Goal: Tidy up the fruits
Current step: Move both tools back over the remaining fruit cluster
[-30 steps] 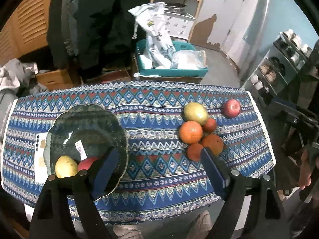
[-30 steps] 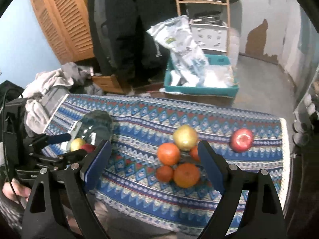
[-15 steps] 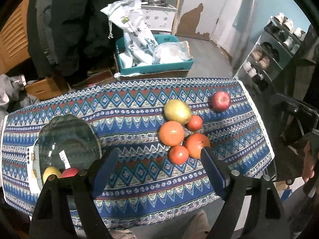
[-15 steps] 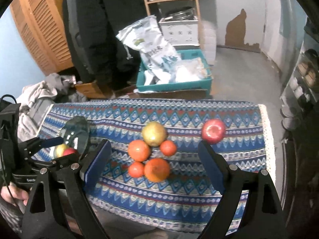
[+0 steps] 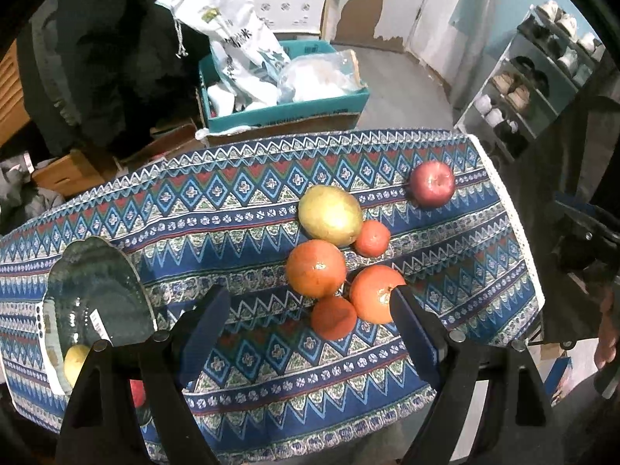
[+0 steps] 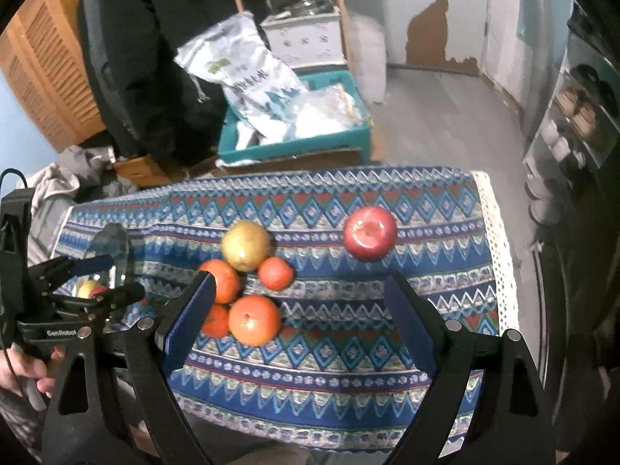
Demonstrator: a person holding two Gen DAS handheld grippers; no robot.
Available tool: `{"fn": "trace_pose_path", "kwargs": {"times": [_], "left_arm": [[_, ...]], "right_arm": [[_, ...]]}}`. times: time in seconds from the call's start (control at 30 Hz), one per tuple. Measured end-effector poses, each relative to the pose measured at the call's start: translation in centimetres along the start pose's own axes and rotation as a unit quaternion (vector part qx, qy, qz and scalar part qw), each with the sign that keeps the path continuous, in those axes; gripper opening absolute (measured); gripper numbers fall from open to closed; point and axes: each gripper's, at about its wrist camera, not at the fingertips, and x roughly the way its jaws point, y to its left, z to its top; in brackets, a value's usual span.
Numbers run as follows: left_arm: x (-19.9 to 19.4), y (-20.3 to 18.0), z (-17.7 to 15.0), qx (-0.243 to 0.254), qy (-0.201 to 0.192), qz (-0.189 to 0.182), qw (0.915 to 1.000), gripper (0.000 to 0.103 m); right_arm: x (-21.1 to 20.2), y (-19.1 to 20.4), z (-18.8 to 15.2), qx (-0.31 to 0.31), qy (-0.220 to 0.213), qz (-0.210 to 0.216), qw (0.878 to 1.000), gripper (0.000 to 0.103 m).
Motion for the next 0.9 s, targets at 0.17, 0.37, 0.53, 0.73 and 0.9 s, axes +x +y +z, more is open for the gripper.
{"fn": "trace_pose_path", "kwargs": {"times": [0.17,0.37,0.53,0.73,0.9], "left_arm": [[2.8,0.0,0.8,-0.003,0.023,0.002,0.9997,0.086],[5.8,0.3,1.3,-0.010,0.043,-0.003,0.9990,0.086],[7.9,0.9,1.5,-0.020,0.058,-0.009,0.9981,0.086],[10.6,1.0,1.6,-0.029,0.083,-0.012,0.9960,0.086],[12.6,0.9,1.6,-0.033,0.102,-0.014,0.9941,0.086]], "right_arm": [[2.0,-1.3,-0.3,0.006,0.025,-0.014,1.000,0.088],[4.5,-3.2,-0.8,0.025,0.052,-0.026,0.998,0.088],[7.0,-4.6,-1.2,0.038,0.072,-0.026,0.996,0.088],[9.2,-4.9,-1.3,0.035,0.094,-0.038,0.994,0.088],[10.5,-5.0,-1.4,0.034,0.108,-0.042,0.993,0.088]]}}
